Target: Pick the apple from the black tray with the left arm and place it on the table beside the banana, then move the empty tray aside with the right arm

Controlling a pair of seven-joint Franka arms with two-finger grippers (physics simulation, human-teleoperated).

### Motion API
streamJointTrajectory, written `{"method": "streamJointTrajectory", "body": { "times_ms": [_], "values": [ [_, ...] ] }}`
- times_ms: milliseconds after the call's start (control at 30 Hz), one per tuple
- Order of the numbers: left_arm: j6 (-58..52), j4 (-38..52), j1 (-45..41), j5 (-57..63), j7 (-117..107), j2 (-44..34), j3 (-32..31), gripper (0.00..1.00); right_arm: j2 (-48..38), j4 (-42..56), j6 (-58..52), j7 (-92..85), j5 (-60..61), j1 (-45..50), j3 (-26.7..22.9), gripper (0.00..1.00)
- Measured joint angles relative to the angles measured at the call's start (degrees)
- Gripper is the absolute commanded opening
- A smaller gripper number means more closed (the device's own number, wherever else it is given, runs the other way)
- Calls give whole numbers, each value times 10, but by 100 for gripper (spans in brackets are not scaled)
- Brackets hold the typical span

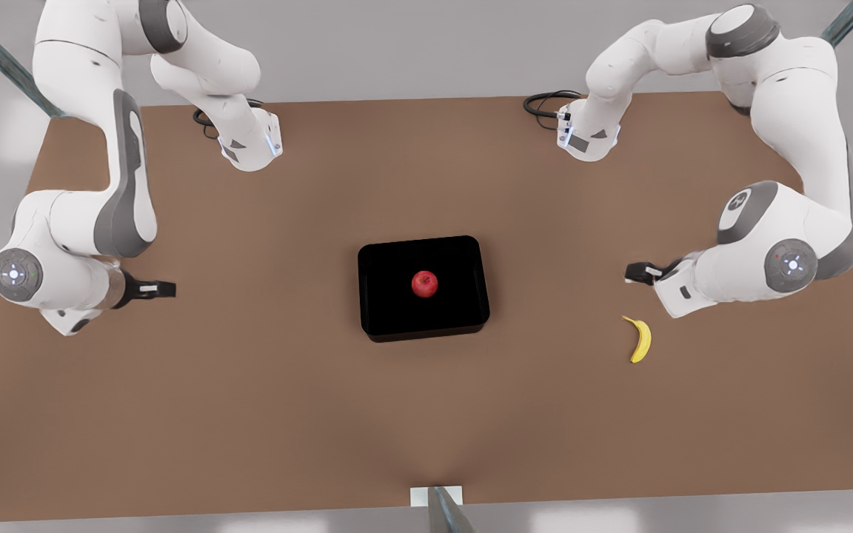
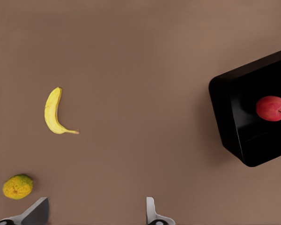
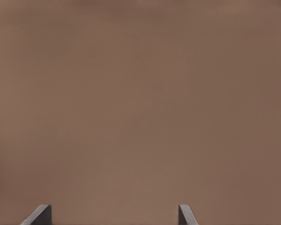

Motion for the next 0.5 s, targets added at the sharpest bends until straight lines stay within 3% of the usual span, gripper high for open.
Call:
{"method": "streamJointTrajectory", "body": {
  "times_ms": [33,67,133,233,500],
  "values": [
    [34,-45,-127,-73,-2,-105,248,100,8,6,30,-5,-2,-1,0,100],
    [63,-80,-226,-135,-4,-176,398,100,17,16,56,-10,1,-1,0,100],
    [101,-137,-323,-206,0,-273,523,100,26,25,96,-19,6,0,0,100],
    [141,-100,-357,-252,-5,-266,556,100,30,28,135,-31,11,0,1,100],
    [187,-85,-362,-318,-15,-245,558,100,31,29,181,-55,12,0,2,100]
  ]
}}
